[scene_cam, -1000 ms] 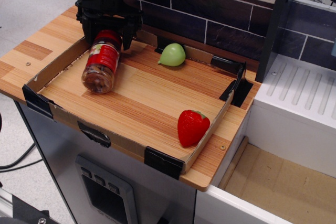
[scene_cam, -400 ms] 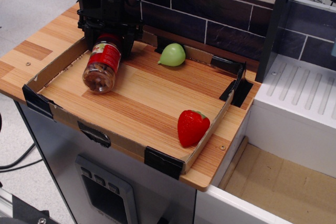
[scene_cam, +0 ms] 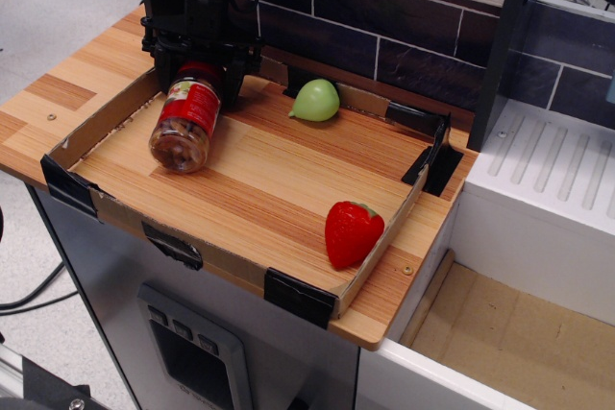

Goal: Upright basil bottle

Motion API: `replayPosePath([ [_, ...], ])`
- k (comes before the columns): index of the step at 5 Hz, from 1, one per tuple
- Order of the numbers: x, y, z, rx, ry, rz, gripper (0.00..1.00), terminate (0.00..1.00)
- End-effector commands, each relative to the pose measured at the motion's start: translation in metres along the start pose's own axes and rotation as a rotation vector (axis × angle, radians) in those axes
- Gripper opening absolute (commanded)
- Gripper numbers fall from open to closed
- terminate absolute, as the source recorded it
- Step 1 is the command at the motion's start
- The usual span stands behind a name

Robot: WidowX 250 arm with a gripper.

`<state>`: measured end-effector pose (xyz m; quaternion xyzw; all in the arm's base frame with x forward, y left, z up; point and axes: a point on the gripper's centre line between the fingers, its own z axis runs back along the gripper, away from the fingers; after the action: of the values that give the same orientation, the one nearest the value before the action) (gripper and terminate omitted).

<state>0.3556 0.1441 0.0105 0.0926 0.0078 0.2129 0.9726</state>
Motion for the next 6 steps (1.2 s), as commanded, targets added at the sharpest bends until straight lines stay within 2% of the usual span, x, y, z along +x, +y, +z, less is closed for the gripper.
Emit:
replayPosePath([
  [1,0.008,0.017,0.091,-0.045,-0.245,-0.016,0.0,0.0],
  [2,0.004,0.021,0.11,-0.077,-0.269,-0.021,0.0,0.0],
  [3,-0.008,0.023,0.113,-0.07,-0.303,-0.081,0.0,0.0],
  [4,-0.016,0.026,0.112,-0.069,-0.402,-0.107,0.0,0.0],
  [5,-0.018,0.025,0.105,-0.094,-0.607,-0.102,0.0,0.0],
  [6,-0.016,0.022,0.102,-0.113,-0.659,-0.083,0.0,0.0],
])
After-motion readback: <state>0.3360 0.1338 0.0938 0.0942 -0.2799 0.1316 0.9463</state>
